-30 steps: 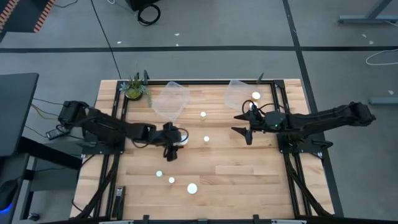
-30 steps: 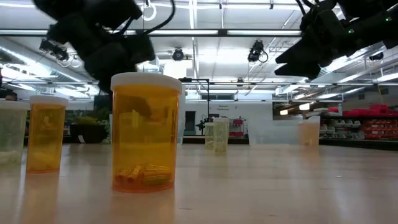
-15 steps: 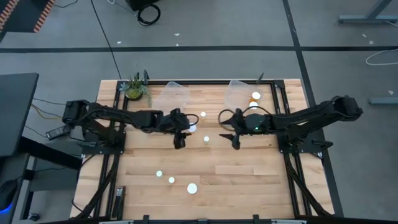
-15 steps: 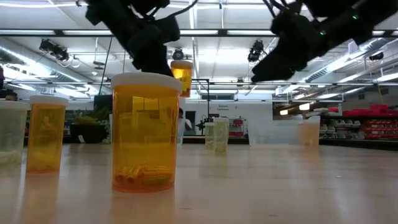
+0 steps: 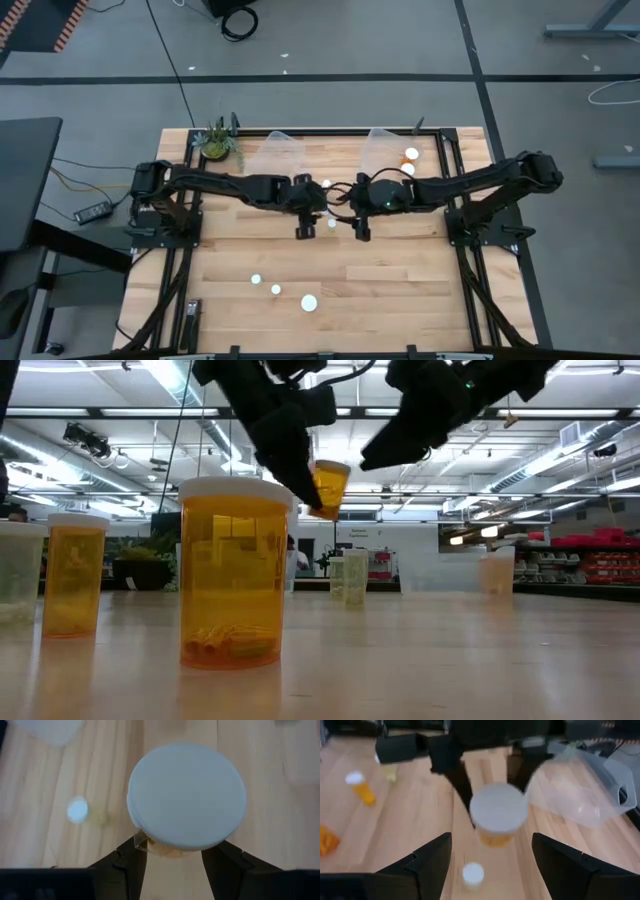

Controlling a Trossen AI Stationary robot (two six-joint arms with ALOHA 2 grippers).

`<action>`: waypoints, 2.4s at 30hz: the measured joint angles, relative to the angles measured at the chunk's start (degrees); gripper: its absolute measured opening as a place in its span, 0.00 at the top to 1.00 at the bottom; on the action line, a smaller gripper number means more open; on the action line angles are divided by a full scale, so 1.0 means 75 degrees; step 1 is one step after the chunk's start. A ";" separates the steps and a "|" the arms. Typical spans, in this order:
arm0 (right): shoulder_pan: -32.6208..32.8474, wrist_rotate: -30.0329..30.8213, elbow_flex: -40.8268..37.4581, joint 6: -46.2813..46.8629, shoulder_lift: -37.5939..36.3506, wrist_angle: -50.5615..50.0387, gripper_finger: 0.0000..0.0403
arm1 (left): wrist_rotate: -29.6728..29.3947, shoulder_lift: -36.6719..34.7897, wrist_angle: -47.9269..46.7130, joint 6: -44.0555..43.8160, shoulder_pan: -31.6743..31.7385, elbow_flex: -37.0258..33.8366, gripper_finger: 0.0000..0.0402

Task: Pick and place medicine bottles into bin by pill shape (circle, oval)
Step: Put the large orange capsule bottle into the right transparent bin

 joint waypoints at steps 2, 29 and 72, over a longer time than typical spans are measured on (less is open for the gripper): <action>0.0003 -0.0005 0.0159 -0.0133 0.0120 -0.0240 0.30 | -0.0006 0.0101 0.0037 0.0056 -0.0002 0.0107 0.56; 0.0000 0.0195 0.0320 -0.0680 0.0262 -0.0092 0.16 | -0.0006 0.0369 0.0861 0.0345 -0.0084 0.0326 0.56; -0.0009 0.0600 0.0314 -0.0679 0.0037 -0.0749 0.40 | -0.0254 0.0127 0.0438 0.0381 0.0011 0.0309 0.43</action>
